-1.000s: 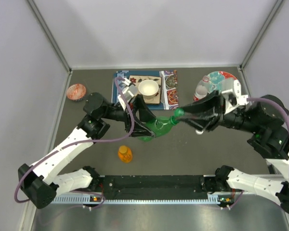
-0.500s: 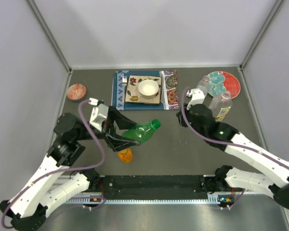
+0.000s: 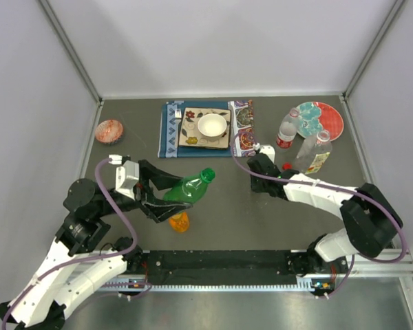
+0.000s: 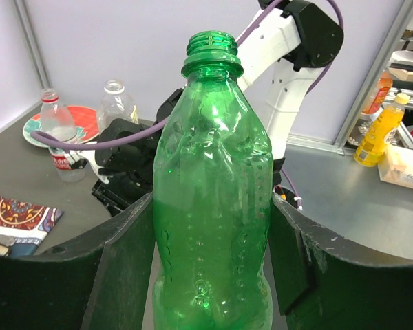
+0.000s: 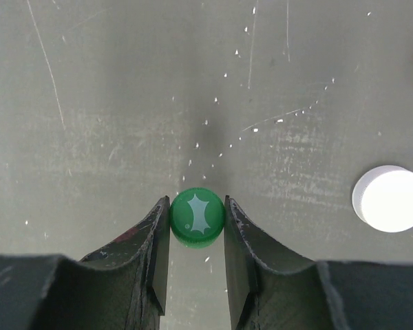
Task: Unscrew the bottle caps
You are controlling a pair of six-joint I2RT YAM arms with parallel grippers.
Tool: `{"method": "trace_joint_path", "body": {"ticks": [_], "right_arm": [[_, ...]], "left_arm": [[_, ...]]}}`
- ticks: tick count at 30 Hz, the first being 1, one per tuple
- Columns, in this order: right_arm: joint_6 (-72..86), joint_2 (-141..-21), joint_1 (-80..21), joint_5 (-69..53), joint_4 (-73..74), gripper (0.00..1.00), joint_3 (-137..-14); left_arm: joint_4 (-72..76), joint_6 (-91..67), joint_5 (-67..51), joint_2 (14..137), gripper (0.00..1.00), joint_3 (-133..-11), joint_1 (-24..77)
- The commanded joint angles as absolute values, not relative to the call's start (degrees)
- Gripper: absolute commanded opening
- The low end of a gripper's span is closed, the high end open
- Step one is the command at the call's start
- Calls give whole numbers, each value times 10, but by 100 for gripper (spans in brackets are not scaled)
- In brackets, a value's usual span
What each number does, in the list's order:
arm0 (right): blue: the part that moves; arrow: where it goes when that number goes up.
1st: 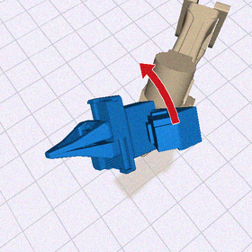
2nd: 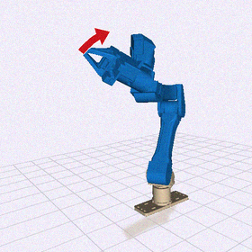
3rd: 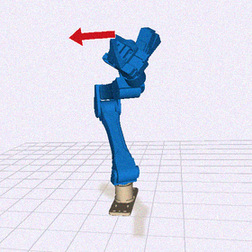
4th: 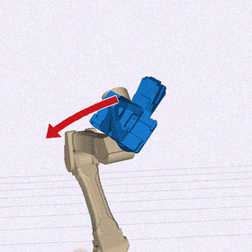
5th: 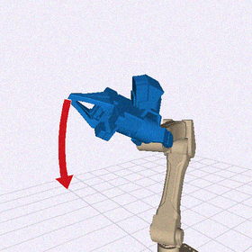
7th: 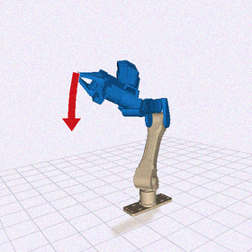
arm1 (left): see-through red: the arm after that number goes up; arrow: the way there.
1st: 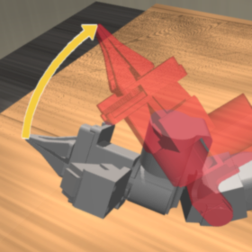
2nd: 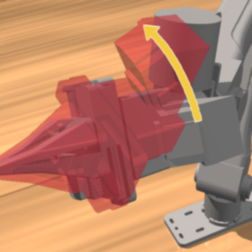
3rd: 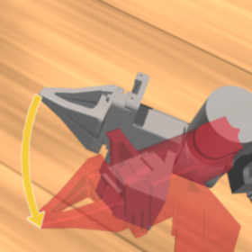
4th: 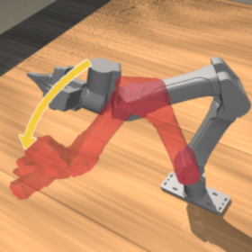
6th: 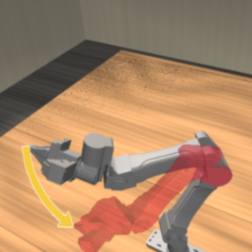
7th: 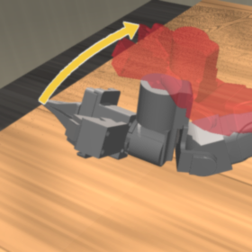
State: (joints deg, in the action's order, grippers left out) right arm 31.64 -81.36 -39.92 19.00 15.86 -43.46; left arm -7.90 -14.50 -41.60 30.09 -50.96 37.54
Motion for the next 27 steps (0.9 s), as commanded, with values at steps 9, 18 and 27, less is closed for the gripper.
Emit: {"method": "trace_joint_path", "body": {"ticks": [9, 18, 27], "right_arm": [[330, -912, -355, 165, 126, 0, -466], [345, -898, -355, 135, 129, 27, -452], [350, -824, -357, 142, 202, 57, -506]], "left_arm": [[-61, -135, -393, 289, 28, -479, 374], [-59, -134, -391, 294, 28, -472, 373], [-40, -143, -396, 303, 29, -462, 374]]}}
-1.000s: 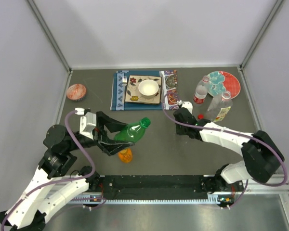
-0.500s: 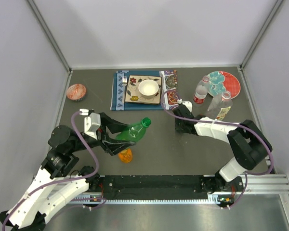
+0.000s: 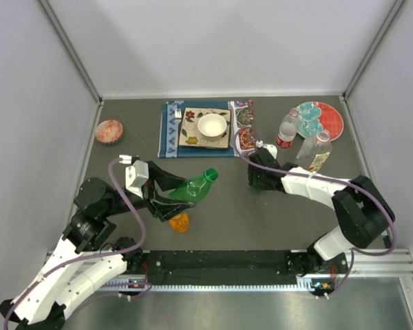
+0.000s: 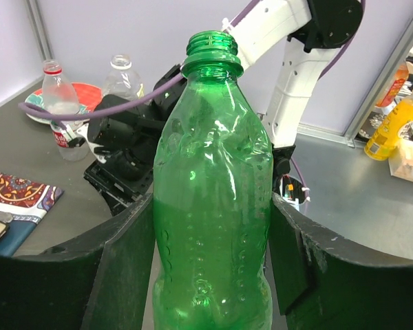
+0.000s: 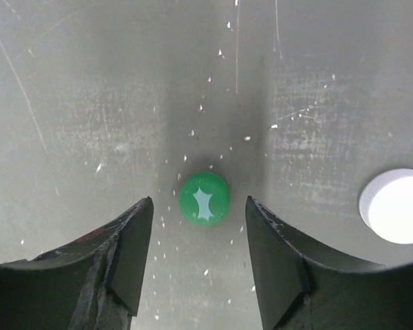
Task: Unscrew the bottle caps
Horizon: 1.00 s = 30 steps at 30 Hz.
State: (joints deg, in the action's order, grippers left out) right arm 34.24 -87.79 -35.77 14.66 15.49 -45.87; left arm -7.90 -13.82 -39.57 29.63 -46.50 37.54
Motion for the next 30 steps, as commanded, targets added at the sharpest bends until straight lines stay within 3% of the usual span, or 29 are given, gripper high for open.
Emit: {"method": "trace_joint_path", "body": {"ticks": [1, 9, 15, 19, 23, 30], "right_arm": [[348, -807, -359, 144, 213, 59, -538], [329, -665, -370, 136, 253, 64, -702], [333, -543, -372, -53, 101, 70, -689], [362, -541, -395, -167, 70, 79, -704], [338, -549, -455, -159, 83, 83, -707], [345, -570, -469, -159, 76, 83, -679]], "left_arm": [[-39, -144, -396, 306, 29, -462, 374], [-23, -146, -355, 315, 29, -465, 374], [-4, -153, -322, 353, 29, -468, 374], [15, -161, -327, 381, 29, -475, 374], [27, -166, -331, 402, 30, -482, 374], [40, -179, -353, 434, 30, -497, 374]]}}
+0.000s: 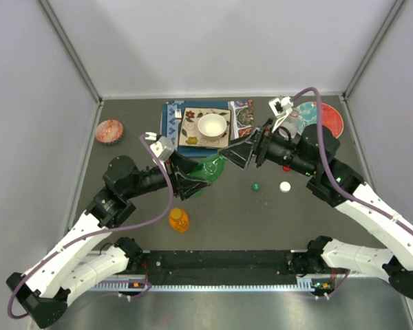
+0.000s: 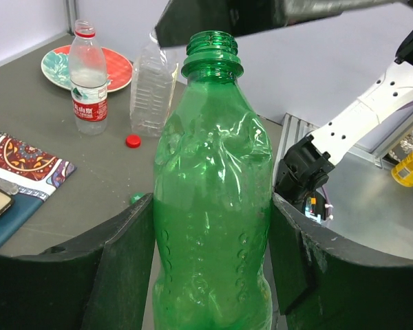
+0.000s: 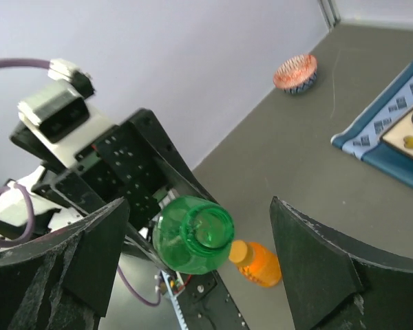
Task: Unscrew the bottle caps
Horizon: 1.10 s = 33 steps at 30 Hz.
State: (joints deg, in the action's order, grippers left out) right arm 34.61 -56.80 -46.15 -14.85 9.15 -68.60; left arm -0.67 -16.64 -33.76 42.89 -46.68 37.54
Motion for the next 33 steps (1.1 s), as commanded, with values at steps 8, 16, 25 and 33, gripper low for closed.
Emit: {"method": "trace_joint_path", "body": {"ticks": [8, 16, 25, 33], "right_arm": [[346, -572, -469, -155, 68, 77, -668], [353, -581, -477, -176, 61, 59, -664], [358, -589, -485, -187, 62, 43, -660], [339, -568, -485, -154, 85, 10, -671]], "left_arm": [[46, -187, -359, 436, 30, -494, 374], [54, -188, -356, 437, 30, -490, 374], [62, -190, -354, 439, 30, -489, 374], [38, -186, -329, 439, 63, -490, 374]]}}
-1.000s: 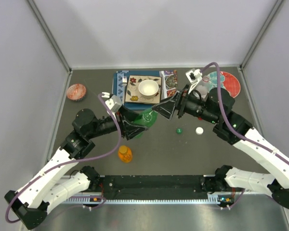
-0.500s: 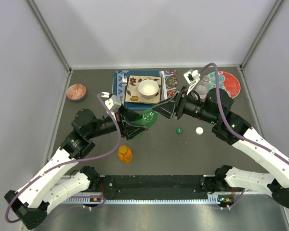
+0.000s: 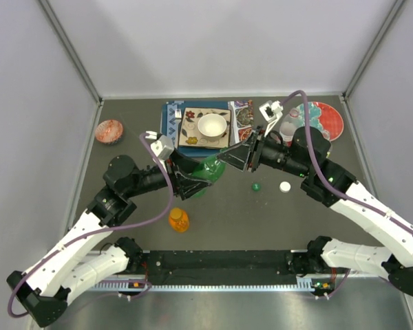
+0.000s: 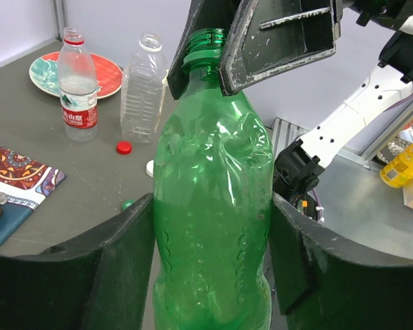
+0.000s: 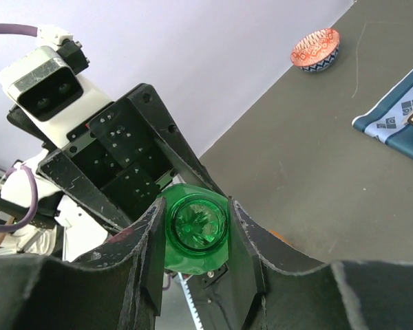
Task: Unscrew the bottle caps
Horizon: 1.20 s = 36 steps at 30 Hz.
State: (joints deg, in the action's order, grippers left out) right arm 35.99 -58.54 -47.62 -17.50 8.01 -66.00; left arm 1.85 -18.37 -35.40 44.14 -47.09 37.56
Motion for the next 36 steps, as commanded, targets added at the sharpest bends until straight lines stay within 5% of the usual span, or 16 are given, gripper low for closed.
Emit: {"method": "trace_joint_path", "body": {"ticks": [1, 9, 15, 36], "right_arm": [[324, -565, -485, -142, 109, 8, -677], [192, -558, -485, 133, 299, 0, -770], [147, -600, -477, 363, 322, 0, -719], [165, -753, -380, 354, 71, 0, -549]], "left_arm": [[33, -184, -321, 436, 95, -490, 374], [-71, -136, -232, 377, 99, -492, 374], [-116, -126, -194, 311, 99, -467, 374], [-170, -112, -140, 214, 99, -414, 374]]}}
